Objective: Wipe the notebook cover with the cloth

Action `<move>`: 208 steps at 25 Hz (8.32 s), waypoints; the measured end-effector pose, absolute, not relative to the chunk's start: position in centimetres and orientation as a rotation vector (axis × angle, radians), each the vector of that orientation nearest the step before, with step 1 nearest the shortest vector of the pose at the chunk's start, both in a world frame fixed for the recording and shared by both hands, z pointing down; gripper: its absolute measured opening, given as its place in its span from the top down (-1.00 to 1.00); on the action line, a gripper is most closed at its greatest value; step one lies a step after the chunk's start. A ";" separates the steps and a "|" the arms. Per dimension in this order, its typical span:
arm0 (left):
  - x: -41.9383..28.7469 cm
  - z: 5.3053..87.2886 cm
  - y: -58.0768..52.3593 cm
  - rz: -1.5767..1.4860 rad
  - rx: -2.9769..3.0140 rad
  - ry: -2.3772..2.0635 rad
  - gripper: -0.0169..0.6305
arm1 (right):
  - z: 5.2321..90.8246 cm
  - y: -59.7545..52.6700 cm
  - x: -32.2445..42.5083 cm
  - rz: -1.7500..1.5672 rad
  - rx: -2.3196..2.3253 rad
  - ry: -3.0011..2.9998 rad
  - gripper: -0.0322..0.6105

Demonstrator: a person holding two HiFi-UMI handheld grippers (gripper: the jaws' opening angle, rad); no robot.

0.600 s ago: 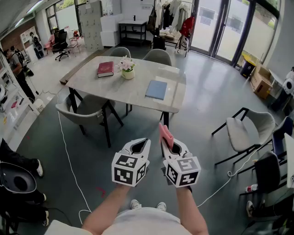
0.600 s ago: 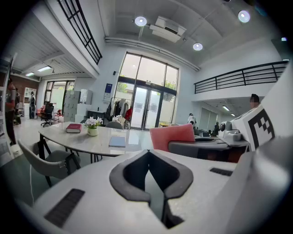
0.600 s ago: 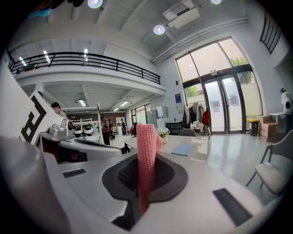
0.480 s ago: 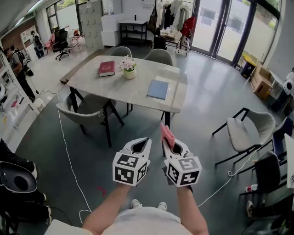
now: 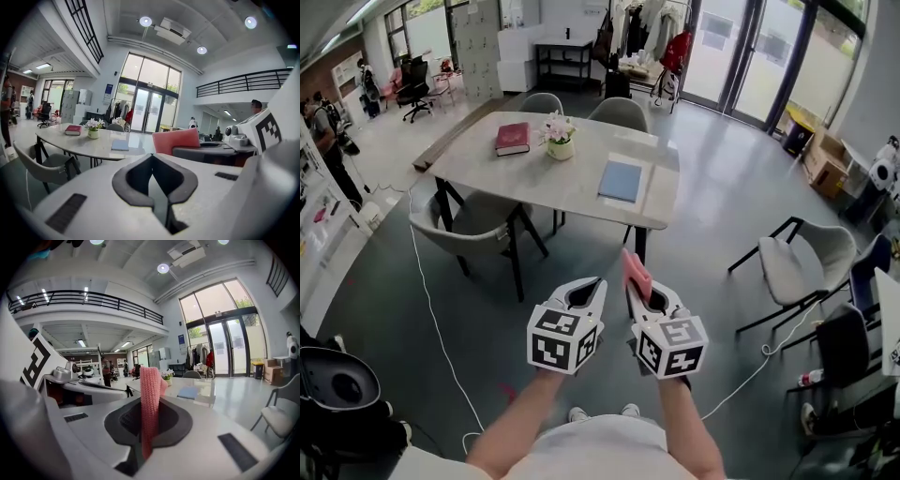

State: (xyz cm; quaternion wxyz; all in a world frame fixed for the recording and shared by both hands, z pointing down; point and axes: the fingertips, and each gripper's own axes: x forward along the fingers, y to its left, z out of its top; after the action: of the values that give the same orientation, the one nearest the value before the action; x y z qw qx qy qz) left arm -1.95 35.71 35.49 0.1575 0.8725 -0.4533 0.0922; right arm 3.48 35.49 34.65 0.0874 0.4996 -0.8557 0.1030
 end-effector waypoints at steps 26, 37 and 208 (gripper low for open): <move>4.6 38.7 17.2 0.355 2.438 -1.320 0.92 | 38.3 16.9 9.8 0.390 1.402 -2.580 0.86; 7.0 39.9 8.7 0.413 2.362 -1.362 0.92 | 40.1 8.3 12.0 0.463 1.292 -2.603 0.86; 0.6 50.9 -16.0 0.401 2.299 -1.190 0.92 | 53.8 -17.2 7.7 0.004 0.604 -2.075 0.86</move>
State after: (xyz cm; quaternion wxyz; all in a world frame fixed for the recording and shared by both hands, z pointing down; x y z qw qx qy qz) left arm 0.63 -16.05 50.93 0.2579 0.8480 -0.4388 0.1478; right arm 7.71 -17.18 53.84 0.4706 0.2466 -0.8472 0.0016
